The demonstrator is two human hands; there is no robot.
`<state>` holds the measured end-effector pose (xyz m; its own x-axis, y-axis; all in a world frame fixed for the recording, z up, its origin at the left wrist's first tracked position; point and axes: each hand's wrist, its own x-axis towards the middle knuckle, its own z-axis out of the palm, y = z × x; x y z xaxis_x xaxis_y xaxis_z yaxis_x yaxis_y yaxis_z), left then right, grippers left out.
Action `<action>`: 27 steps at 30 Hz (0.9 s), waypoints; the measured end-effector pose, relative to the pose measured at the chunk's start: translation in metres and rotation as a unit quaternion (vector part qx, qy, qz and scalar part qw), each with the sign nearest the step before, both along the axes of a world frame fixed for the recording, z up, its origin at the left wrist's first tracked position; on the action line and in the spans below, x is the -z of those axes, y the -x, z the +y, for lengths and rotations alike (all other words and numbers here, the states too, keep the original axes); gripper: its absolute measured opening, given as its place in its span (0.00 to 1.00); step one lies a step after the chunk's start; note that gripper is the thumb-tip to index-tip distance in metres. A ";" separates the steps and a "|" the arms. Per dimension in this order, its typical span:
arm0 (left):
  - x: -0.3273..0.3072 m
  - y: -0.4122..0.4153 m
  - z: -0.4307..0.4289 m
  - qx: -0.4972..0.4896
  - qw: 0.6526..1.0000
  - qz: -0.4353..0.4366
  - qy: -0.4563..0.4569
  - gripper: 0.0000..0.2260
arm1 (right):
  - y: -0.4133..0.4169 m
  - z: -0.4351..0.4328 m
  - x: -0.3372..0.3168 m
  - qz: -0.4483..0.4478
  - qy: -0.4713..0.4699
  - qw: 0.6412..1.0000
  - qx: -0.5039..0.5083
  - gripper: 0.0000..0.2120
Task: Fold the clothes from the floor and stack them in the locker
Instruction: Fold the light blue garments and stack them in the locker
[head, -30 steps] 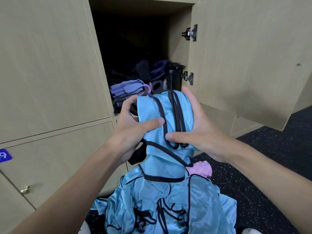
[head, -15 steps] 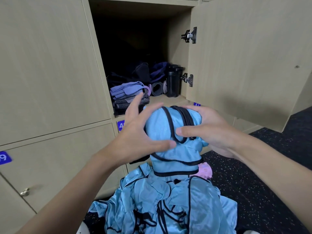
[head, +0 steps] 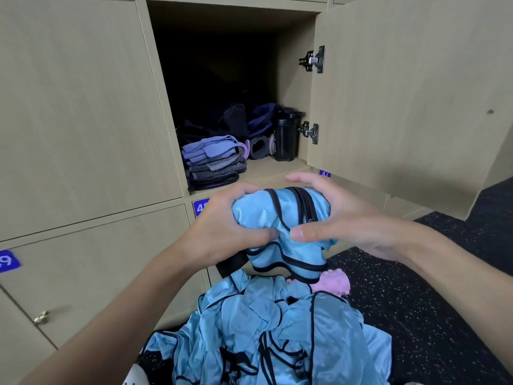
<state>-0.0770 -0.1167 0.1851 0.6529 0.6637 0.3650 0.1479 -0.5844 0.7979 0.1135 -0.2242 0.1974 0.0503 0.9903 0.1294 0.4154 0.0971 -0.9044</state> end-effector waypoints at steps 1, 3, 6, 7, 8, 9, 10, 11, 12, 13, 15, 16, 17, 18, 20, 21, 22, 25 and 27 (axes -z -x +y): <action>-0.001 -0.002 0.003 0.006 1.000 -0.002 0.025 0.19 | -0.002 0.002 0.001 0.003 0.002 1.000 -0.015 0.41; -0.003 -0.007 0.012 0.016 0.997 -0.012 0.079 0.18 | -0.006 0.011 0.003 0.012 -0.014 1.000 -0.001 0.40; -0.004 -0.019 0.037 0.032 0.985 -0.018 0.168 0.21 | -0.017 0.041 0.010 0.042 -0.060 0.994 0.077 0.33; -0.003 -0.024 0.047 0.039 0.982 -0.013 0.183 0.22 | -0.022 0.053 0.013 0.061 -0.065 0.992 0.090 0.31; -0.002 -0.030 0.058 0.042 0.982 -0.004 0.185 0.24 | -0.028 0.065 0.016 0.083 -0.065 0.990 0.097 0.29; 0.000 -0.037 0.069 0.041 0.984 0.007 0.174 0.26 | -0.034 0.076 0.020 0.109 -0.061 0.987 0.101 0.28; 0.001 -0.044 0.080 0.037 0.987 0.016 0.157 0.28 | -0.041 0.088 0.024 0.138 -0.058 0.983 0.106 0.26; 0.002 -0.051 0.089 0.034 0.989 0.018 0.143 0.28 | -0.048 0.100 0.028 0.164 -0.055 0.978 0.115 0.26; 0.004 -0.060 0.098 0.031 0.990 0.013 0.136 0.28 | -0.055 0.111 0.031 0.187 -0.056 0.972 0.128 0.26; 0.007 -0.069 0.106 0.029 0.991 0.002 0.131 0.27 | -0.062 0.122 0.035 0.205 -0.060 0.966 0.143 0.26; 0.014 -0.087 0.123 0.016 0.992 -0.030 0.122 0.23 | -0.074 0.144 0.041 0.226 -0.073 0.956 0.174 0.24; 0.018 -0.096 0.133 0.007 0.992 -0.043 0.121 0.22 | -0.079 0.155 0.043 0.229 -0.081 0.952 0.188 0.23; 0.021 -0.104 0.144 -0.002 0.992 -0.048 0.118 0.21 | -0.083 0.168 0.046 0.230 -0.090 0.948 0.199 0.22; 0.024 -0.112 0.154 -0.012 0.994 -0.041 0.103 0.22 | -0.087 0.181 0.048 0.227 -0.100 0.946 0.209 0.22; 0.029 -0.125 0.176 -0.032 0.998 -0.012 0.047 0.25 | -0.096 0.208 0.052 0.213 -0.112 0.944 0.227 0.21; 0.031 -0.130 0.186 -0.044 0.999 0.000 0.019 0.25 | -0.101 0.221 0.053 0.209 -0.114 0.942 0.235 0.20; 0.031 -0.136 0.196 -0.057 0.998 0.008 -0.008 0.24 | -0.105 0.233 0.054 0.208 -0.115 0.941 0.240 0.20; 0.033 -0.152 0.227 -0.075 0.994 0.033 -0.077 0.24 | -0.119 0.271 0.057 0.205 -0.117 0.939 0.249 0.20; 0.031 -0.162 0.250 -0.086 0.987 0.058 -0.124 0.25 | -0.130 0.295 0.058 0.203 -0.119 0.938 0.255 0.19</action>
<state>0.0846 0.1335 0.1538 0.5858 0.6677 0.4595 0.3446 -0.7183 0.6044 0.2433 0.0712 0.1394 0.6026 0.7695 0.2117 0.0884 0.1993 -0.9759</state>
